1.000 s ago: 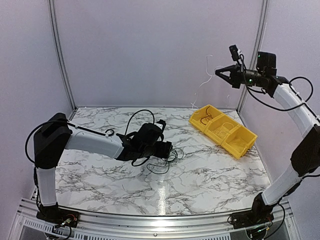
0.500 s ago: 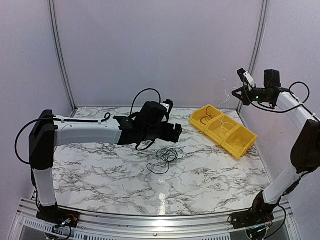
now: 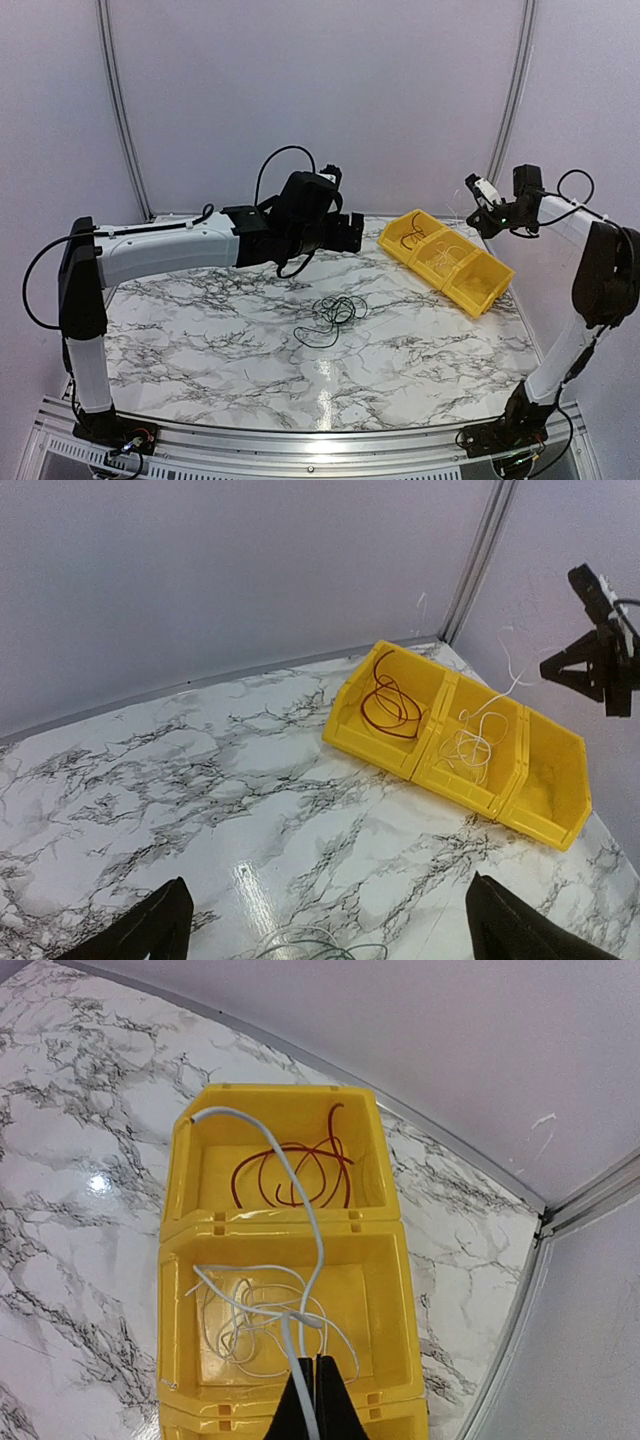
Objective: Untangle the cables
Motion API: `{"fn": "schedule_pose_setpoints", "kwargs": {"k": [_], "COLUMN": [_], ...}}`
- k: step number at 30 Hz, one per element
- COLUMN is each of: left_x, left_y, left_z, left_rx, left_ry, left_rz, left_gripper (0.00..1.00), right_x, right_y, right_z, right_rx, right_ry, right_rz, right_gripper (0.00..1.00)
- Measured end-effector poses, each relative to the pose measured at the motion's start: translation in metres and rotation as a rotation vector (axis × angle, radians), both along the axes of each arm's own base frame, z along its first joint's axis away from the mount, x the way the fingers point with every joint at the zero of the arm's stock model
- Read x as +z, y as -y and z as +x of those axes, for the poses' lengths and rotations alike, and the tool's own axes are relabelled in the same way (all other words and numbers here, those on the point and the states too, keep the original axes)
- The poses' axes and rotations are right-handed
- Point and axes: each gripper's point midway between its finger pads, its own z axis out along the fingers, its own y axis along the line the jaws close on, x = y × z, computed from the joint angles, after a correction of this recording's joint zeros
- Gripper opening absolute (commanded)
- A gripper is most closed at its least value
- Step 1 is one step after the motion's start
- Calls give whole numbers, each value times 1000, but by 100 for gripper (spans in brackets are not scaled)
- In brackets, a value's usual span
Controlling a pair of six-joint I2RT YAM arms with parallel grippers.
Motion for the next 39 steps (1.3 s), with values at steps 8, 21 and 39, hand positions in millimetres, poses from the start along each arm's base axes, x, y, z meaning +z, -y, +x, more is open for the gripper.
{"fn": "schedule_pose_setpoints", "kwargs": {"k": [8,21,39], "left_x": [-24,-34,-30], "left_y": [-44,-78,-65], "left_z": [24,21,13], "left_rx": [179,132,71], "left_ry": [-108,-232,-262], "left_rz": [-140,-411,-453], "left_gripper": [98,79,77], "right_x": [-71,-110,-133], "right_y": [18,24,23], "right_z": [14,31,40], "right_rx": [-71,-115,-133], "right_ry": [-182,-337,-441], "right_rz": [-47,-19,-48], "right_gripper": [0,0,22]}}
